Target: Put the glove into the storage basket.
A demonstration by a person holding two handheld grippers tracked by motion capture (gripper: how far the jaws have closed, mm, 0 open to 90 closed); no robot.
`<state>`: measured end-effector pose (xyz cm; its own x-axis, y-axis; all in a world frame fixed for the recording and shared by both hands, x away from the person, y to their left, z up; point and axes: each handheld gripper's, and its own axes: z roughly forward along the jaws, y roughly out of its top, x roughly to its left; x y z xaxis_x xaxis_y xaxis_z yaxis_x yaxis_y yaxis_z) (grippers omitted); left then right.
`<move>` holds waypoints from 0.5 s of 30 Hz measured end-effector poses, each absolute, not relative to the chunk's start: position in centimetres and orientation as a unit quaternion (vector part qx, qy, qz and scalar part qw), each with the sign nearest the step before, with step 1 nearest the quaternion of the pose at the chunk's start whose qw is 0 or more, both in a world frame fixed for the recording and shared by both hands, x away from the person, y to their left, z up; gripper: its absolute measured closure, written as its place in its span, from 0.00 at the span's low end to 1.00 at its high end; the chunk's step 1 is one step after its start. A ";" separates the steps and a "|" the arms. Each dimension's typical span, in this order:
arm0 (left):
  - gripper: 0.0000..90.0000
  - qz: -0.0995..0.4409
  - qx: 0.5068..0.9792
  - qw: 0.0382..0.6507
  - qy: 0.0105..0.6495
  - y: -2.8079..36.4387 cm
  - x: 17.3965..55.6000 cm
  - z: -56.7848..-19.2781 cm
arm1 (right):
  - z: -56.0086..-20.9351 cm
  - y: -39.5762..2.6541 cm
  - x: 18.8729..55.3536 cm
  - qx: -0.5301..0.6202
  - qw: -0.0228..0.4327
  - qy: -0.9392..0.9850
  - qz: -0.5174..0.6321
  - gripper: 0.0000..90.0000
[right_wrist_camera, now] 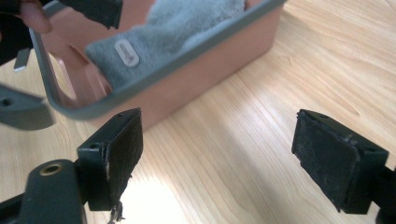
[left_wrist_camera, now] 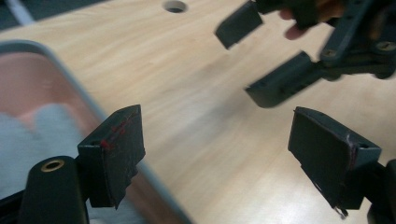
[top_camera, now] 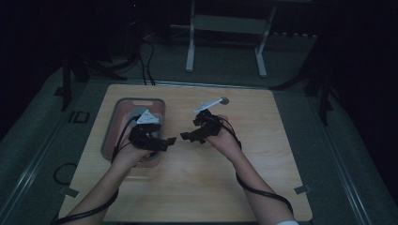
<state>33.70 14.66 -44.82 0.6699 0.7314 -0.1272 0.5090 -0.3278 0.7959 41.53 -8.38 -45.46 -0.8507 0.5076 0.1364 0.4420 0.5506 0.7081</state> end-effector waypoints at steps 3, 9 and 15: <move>0.21 0.124 0.816 0.426 0.370 13.7 33.2 -45.3 | -45.7 -9.1 41.3 0.273 0.046 0.877 0.392 0.18; 0.21 0.107 0.831 0.429 0.339 11.5 31.8 -46.8 | -46.8 -10.7 40.8 0.279 0.047 0.876 0.392 0.18; 0.21 0.086 0.837 0.431 0.326 9.9 31.2 -48.7 | -48.5 -12.7 39.8 0.278 0.049 0.881 0.381 0.18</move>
<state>31.17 9.85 -48.67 0.7724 0.6200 -0.1381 0.4720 -0.4147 0.7779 39.80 -12.75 -48.53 -0.8412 0.5261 0.1252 0.4513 0.5554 0.6984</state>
